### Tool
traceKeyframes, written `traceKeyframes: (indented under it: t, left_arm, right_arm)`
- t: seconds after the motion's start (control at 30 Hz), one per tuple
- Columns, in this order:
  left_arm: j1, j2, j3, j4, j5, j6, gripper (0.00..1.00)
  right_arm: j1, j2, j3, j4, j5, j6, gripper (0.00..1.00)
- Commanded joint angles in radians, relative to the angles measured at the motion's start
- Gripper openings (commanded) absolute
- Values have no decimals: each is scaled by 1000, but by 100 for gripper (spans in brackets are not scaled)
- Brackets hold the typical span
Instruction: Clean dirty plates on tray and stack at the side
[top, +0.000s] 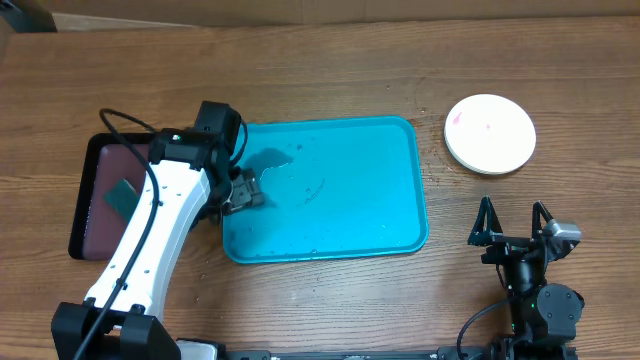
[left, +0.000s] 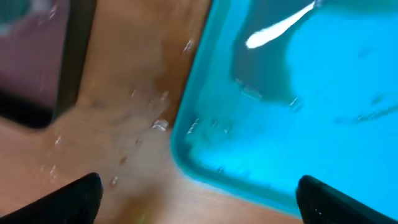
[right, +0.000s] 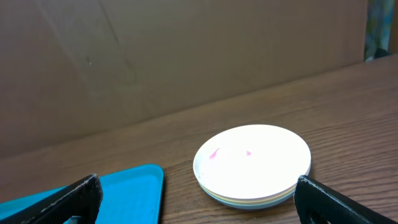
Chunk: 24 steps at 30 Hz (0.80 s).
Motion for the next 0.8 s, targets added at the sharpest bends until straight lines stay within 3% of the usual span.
traceKeyframes:
  t: [0.0, 0.33, 0.5, 0.77]
  left_arm:
    - [-5, -50, -40, 119, -4, 35, 100]
    - [31, -308, -461, 750, 214, 363, 100]
    - [82, -474, -647, 878, 230, 444, 100]
    - [192, -842, -907, 990, 226, 444, 100]
  right_arm:
    - [-2, -10, -11, 7, 5, -5, 100]
    - [-2, -10, -11, 7, 5, -5, 100]
    - [-2, -10, -11, 7, 5, -5, 100]
    - [-2, -10, -11, 7, 5, -5, 100]
